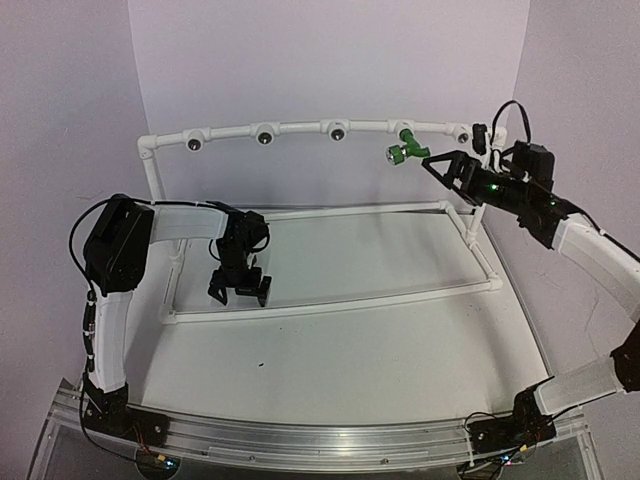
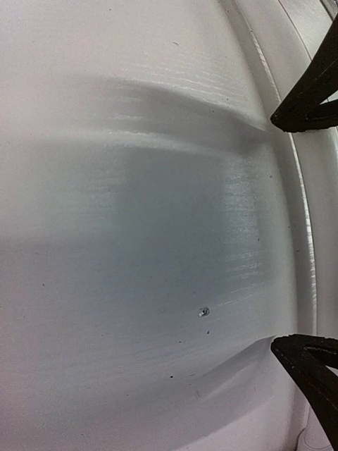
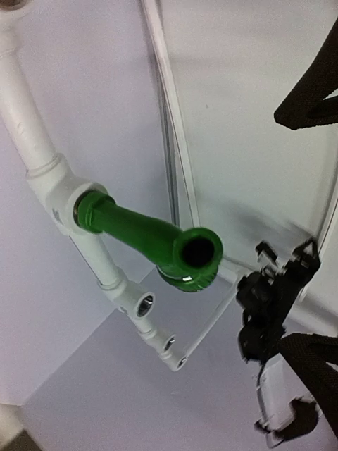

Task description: Install the water faucets

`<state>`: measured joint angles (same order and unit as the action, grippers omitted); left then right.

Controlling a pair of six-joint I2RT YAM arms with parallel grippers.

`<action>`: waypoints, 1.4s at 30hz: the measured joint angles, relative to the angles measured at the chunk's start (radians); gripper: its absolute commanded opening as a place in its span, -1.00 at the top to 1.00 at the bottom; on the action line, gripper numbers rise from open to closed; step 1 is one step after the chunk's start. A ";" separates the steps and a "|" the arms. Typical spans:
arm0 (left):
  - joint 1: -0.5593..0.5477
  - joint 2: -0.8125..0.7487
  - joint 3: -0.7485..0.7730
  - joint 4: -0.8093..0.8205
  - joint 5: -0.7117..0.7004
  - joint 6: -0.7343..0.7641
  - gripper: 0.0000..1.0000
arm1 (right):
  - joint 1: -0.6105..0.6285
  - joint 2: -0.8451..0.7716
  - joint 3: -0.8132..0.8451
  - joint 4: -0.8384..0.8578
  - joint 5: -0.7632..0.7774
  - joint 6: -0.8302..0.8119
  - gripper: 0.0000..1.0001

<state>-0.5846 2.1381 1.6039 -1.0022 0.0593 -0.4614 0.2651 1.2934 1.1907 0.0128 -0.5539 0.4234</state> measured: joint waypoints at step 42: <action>0.000 0.000 0.008 0.044 -0.002 -0.008 -0.99 | 0.411 0.275 0.180 0.228 1.018 -1.867 -0.69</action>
<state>-0.5846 2.1384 1.6117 -0.9579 0.0578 -0.4697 0.6758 1.5684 1.3707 0.2404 0.4638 -1.4439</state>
